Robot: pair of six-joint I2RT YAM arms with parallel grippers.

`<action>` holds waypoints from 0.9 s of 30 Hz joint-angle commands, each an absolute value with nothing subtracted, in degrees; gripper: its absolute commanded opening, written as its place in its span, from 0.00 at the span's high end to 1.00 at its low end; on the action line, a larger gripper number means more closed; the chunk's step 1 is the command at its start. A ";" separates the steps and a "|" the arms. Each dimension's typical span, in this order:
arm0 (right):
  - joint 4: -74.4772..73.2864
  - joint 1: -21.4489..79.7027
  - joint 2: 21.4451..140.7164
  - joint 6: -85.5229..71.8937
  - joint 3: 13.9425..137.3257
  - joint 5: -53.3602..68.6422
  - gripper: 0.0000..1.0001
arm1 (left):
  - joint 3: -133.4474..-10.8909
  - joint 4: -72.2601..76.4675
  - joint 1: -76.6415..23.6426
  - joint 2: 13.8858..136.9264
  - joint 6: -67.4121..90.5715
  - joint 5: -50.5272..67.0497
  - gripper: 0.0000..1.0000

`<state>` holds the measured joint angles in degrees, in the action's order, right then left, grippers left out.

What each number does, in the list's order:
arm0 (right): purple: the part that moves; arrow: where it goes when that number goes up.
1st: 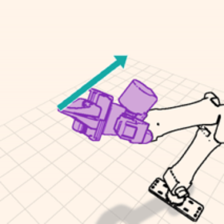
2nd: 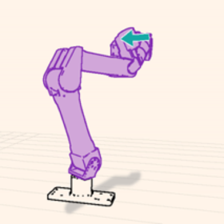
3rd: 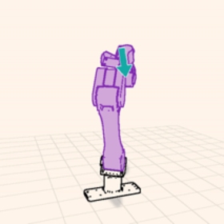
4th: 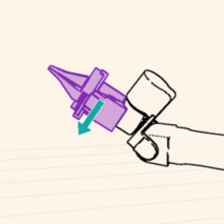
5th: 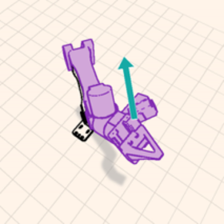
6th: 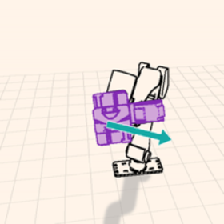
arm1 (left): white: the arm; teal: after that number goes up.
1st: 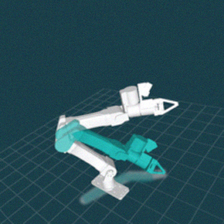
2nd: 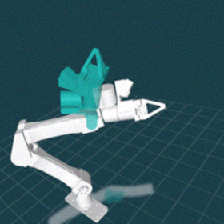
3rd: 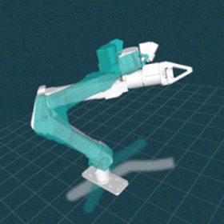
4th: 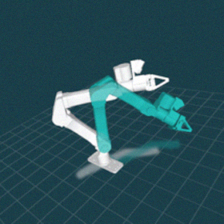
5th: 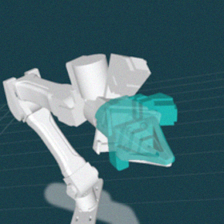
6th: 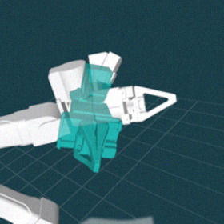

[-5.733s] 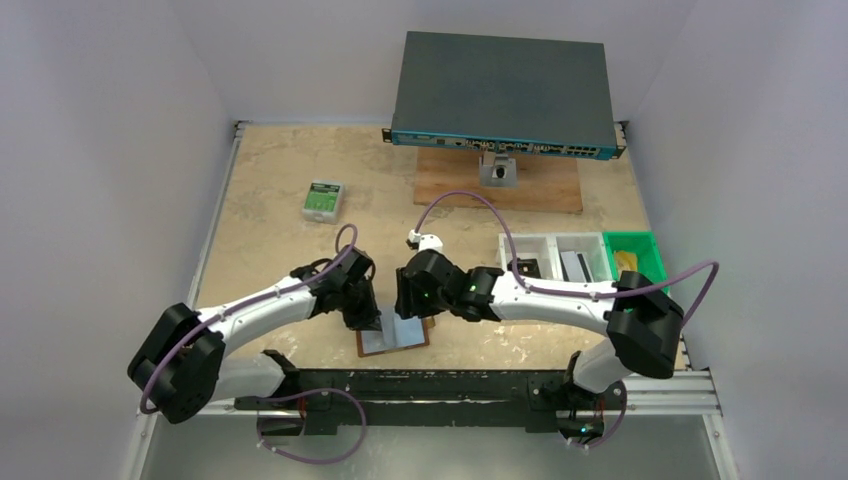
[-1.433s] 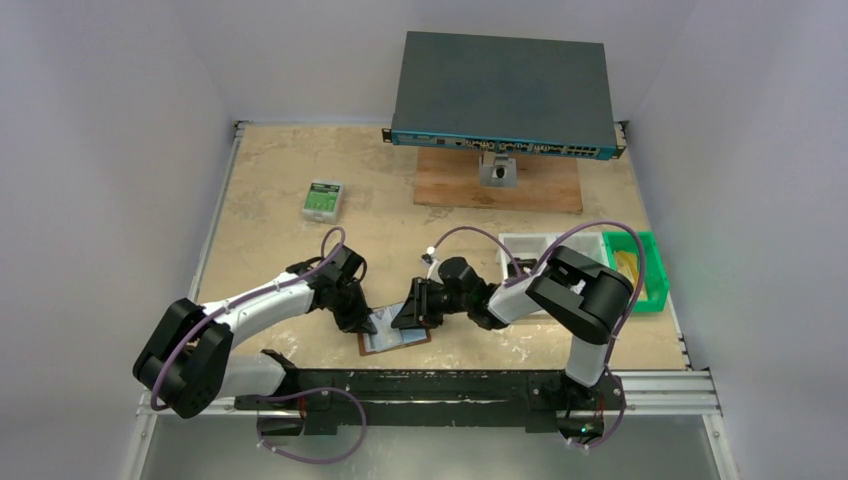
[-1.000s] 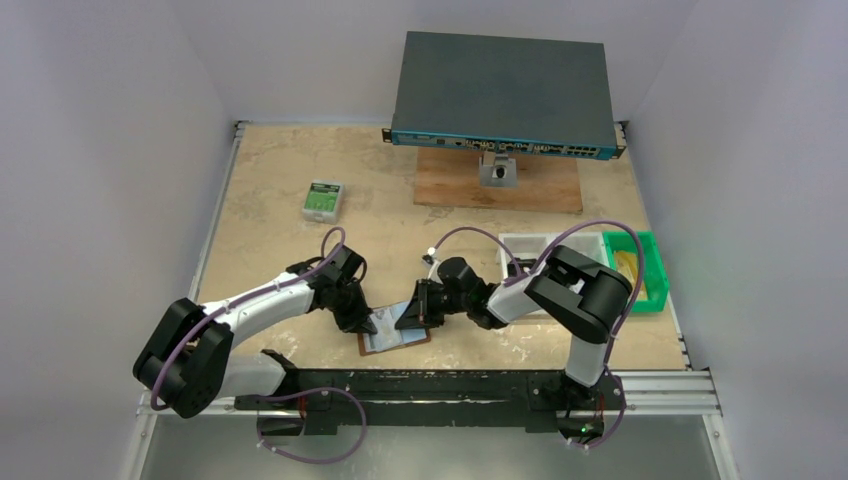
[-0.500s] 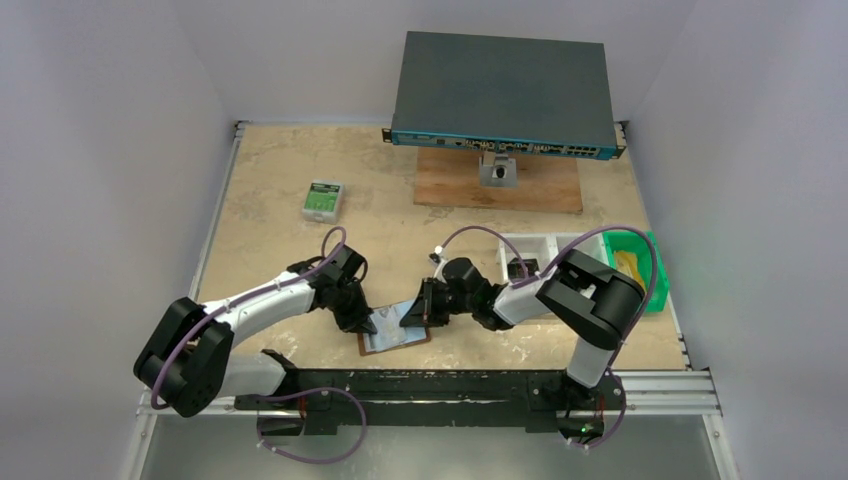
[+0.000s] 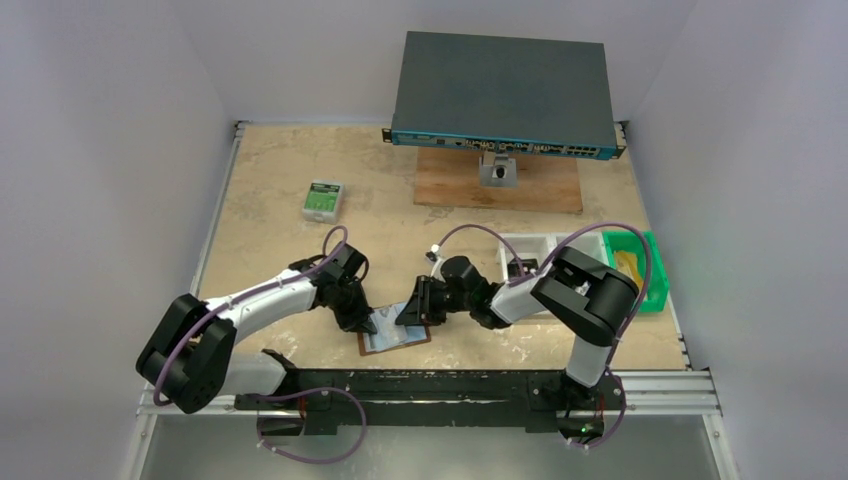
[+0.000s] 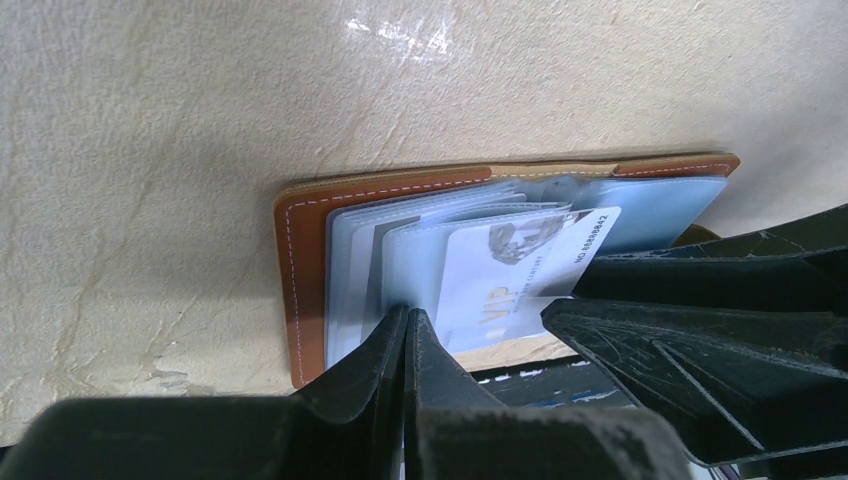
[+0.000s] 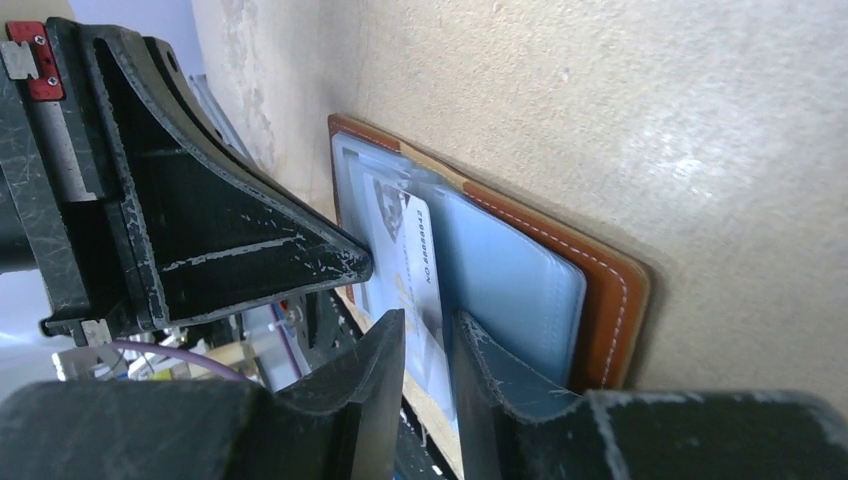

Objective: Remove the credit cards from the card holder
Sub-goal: Remove the credit card from the card holder.

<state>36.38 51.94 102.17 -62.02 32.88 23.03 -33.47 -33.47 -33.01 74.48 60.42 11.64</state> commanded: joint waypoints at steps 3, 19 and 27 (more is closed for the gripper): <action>37.74 51.67 105.56 -60.87 34.98 24.23 0.75 | -31.43 -35.82 -32.74 77.75 57.84 2.68 1.00; 28.07 49.90 97.61 -56.90 32.88 18.83 1.00 | -32.52 -39.04 -32.70 78.00 57.38 0.19 1.00; 17.21 48.92 89.23 -52.66 33.95 13.80 1.00 | -33.32 -38.94 -32.75 76.87 56.14 0.96 1.00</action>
